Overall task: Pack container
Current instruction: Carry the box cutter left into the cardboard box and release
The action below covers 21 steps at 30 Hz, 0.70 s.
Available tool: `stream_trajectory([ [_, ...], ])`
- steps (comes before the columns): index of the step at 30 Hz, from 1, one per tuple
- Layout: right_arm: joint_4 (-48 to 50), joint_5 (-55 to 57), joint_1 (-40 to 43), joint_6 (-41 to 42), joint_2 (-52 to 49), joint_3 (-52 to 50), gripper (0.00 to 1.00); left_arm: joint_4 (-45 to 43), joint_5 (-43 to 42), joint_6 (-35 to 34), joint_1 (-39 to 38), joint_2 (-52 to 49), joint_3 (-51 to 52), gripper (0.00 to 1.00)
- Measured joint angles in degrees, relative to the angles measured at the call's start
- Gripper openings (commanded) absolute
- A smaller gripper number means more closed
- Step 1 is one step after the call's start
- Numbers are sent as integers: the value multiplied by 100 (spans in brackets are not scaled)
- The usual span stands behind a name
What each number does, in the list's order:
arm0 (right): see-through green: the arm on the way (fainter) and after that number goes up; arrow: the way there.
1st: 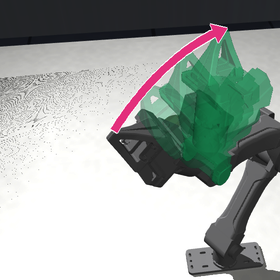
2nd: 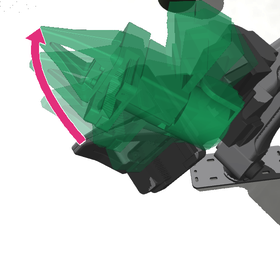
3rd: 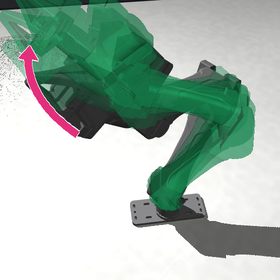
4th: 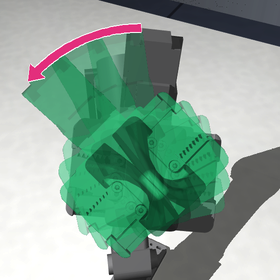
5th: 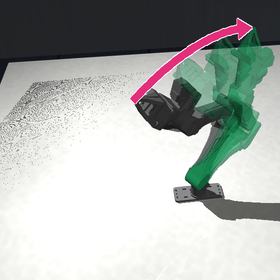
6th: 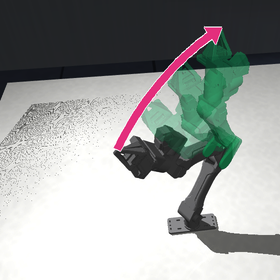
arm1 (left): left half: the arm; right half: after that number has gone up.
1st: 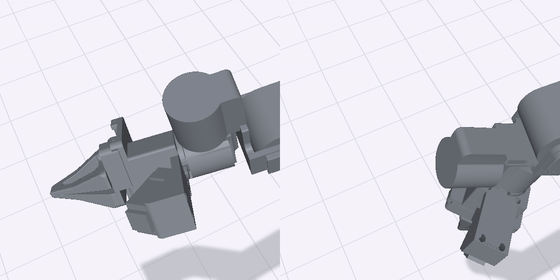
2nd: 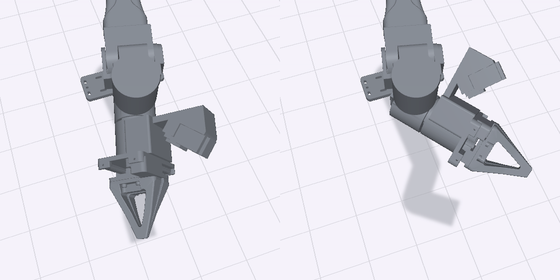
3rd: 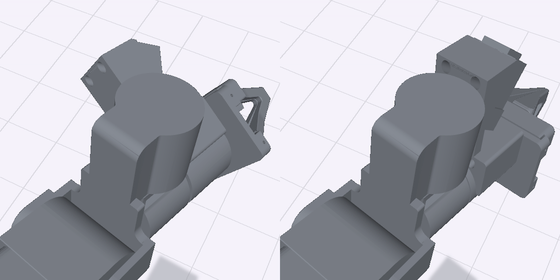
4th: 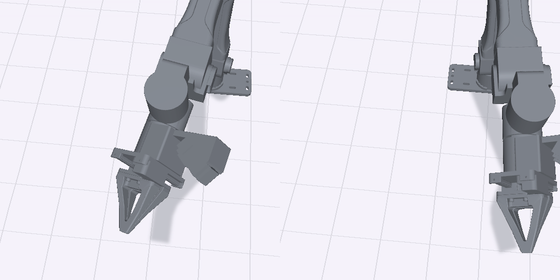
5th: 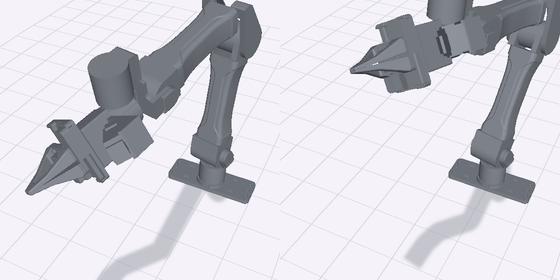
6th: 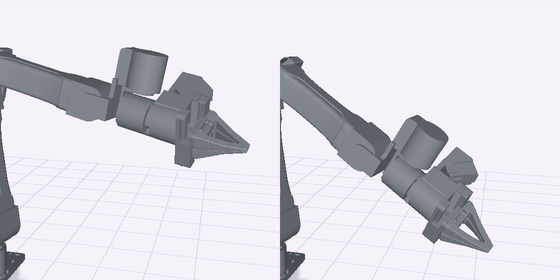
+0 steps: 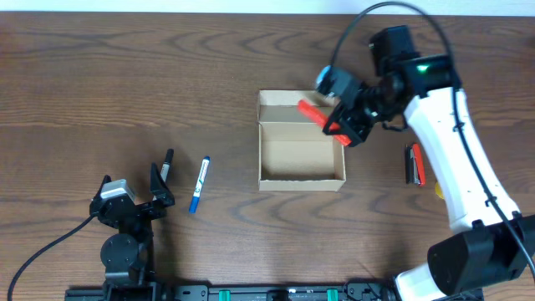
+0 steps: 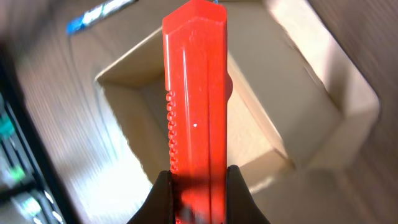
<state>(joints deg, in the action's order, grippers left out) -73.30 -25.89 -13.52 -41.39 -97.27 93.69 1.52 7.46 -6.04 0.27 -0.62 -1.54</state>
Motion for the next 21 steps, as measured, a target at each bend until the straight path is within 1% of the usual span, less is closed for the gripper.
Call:
stream_trajectory([
  [6, 2, 542, -678, -1296, -4, 0, 1, 0, 0, 0, 0, 0, 0, 95],
  [9, 149, 713, -933, -1751, -9, 0, 1, 0, 0, 0, 0, 0, 0, 95],
  [14, 330, 828, -1045, -2070, -155, -4, 1, 0, 0, 0, 0, 0, 0, 95],
  [21, 358, 957, -1045, -2367, -920, -149, 1, 0, 0, 0, 0, 0, 0, 95],
])
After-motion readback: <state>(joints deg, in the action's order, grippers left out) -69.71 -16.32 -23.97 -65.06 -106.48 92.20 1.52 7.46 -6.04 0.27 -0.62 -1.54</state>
